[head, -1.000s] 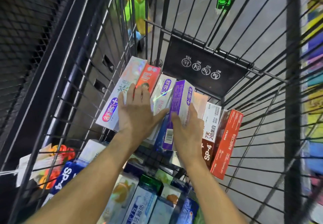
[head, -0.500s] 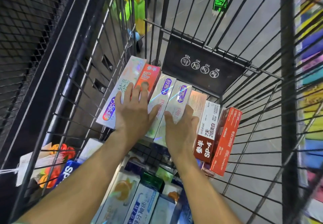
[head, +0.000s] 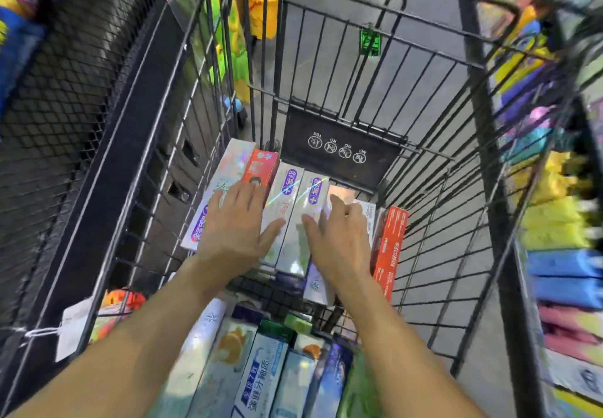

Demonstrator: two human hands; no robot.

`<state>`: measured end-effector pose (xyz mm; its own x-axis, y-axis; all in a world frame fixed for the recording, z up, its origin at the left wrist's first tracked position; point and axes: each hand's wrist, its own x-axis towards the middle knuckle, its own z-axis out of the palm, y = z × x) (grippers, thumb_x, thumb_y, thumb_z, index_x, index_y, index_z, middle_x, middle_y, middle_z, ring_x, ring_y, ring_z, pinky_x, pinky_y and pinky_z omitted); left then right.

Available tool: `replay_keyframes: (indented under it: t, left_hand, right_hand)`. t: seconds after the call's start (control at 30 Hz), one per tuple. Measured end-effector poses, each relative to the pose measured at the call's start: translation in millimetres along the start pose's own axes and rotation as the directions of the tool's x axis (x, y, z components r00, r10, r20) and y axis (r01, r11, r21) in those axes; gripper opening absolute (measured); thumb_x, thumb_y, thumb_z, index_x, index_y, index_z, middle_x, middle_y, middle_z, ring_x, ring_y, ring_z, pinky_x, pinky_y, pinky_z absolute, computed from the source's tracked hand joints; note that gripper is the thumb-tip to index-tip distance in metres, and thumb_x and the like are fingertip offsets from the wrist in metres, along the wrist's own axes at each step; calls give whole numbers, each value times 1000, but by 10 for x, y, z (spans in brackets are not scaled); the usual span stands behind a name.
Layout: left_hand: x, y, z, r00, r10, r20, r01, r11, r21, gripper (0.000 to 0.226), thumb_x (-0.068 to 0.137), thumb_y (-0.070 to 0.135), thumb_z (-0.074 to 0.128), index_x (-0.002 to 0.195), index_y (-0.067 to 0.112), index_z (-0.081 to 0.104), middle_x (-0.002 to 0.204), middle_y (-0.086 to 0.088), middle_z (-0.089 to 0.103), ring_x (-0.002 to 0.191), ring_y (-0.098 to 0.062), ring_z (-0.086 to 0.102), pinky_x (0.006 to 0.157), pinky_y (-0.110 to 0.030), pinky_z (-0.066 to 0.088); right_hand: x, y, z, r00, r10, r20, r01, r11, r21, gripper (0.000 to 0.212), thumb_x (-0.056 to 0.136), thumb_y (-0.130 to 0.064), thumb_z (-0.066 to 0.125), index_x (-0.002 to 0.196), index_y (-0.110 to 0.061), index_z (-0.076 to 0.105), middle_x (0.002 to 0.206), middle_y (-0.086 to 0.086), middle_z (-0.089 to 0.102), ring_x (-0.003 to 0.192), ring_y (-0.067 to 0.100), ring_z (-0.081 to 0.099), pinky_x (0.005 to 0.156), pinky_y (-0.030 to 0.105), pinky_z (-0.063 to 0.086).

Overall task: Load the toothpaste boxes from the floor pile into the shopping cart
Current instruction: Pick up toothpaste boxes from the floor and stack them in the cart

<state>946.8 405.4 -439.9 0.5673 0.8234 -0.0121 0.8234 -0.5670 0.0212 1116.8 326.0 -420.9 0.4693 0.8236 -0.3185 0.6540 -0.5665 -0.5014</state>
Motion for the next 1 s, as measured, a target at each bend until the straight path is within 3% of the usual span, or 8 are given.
replay_keyframes:
  t: [0.2,0.4,0.53,0.7,0.87,1.0]
  left_hand:
    - [-50,186,-725,957,281,73,-278,959,-58,80,94,61,24,142,5,55,149,-17,51,141,-36,45,113,-56,33]
    - [-266,948,-1682,774,627,-87,-633,771,-67,76,96,60,29,143,5,54,150,-16,51,139,-36,48,112,-59,36]
    - [-662,1942,-2181,563,820,-102,-826,558,-77,77,95,61,31,141,6,57,148,-17,53,137,-35,50,110,-56,41]
    - [-1757,3212,-2502,272,957,-104,-962,267,-58,81,95,63,23,146,7,52,153,-11,48,142,-30,45,113,-53,39]
    - [-3311,4043,-2443,-30,996,-84,-999,-33,-28,79,96,64,26,148,8,48,153,-13,48,143,-32,43,115,-55,35]
    - [-4837,4430,-2259,-218,975,-55,-976,-218,-1,80,96,63,24,144,6,53,149,-15,52,140,-34,47,115,-55,34]
  right_hand:
    - [-728,25,-888,992,-70,-108,45,974,-220,65,96,-49,54,149,-14,40,134,13,47,124,32,47,105,44,43]
    - [-2159,418,-1782,918,-7,-396,-83,974,-210,63,93,-51,47,139,-10,53,136,15,56,124,35,54,103,49,48]
    - [-3363,781,-2050,857,192,-478,-328,919,-219,73,95,-58,39,146,-7,49,149,17,48,137,36,46,110,51,43]
    - [-4920,1309,-2000,698,429,-573,-593,795,-126,77,94,-60,38,146,-4,47,150,19,48,138,37,47,108,54,45]
    - [-6669,1782,-1402,473,680,-561,-798,600,55,85,95,-68,28,155,-8,35,160,17,34,147,36,34,117,52,33]
    - [-8185,1891,-635,276,804,-527,-860,451,238,91,92,-72,20,158,-10,29,165,15,24,152,33,24,120,52,23]
